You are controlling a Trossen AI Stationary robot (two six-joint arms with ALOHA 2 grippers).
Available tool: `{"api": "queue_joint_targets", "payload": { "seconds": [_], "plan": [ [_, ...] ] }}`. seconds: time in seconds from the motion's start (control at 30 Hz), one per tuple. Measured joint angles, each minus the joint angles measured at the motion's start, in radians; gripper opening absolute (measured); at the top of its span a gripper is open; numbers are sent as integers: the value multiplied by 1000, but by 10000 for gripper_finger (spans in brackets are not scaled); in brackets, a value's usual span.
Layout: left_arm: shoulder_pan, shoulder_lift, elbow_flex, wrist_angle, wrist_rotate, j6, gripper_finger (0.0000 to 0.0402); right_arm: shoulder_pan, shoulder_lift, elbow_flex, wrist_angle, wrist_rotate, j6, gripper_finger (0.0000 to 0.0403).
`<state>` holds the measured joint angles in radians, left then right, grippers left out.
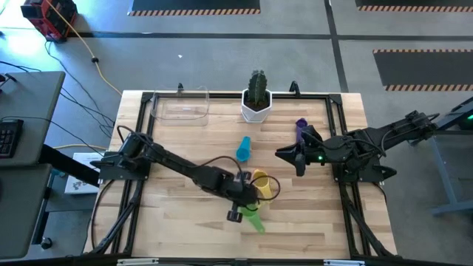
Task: Nest measuring cups in basket
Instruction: Stack the green measuring cup on the yellow measuring cup
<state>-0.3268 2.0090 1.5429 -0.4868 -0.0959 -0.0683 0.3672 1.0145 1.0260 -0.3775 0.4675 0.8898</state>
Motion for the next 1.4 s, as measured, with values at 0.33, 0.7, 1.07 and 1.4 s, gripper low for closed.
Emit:
{"api": "queue_joint_targets", "payload": {
  "seconds": [0.33, 0.7, 1.07, 1.4],
  "plan": [
    [109, 0, 134, -80, 0, 127, 0, 0, 0, 0, 0, 0, 0, 83],
    [226, -2, 139, -84, 39, 281, 0, -1, 0, 0, 0, 54, 0, 83],
    [270, 24, 140, -62, 58, 333, 0, -49, -1, 0, -1, 38, 0, 83],
    [271, 71, 140, -57, 88, 341, 0, -77, 0, -1, -11, -13, 0, 83]
  ]
}}
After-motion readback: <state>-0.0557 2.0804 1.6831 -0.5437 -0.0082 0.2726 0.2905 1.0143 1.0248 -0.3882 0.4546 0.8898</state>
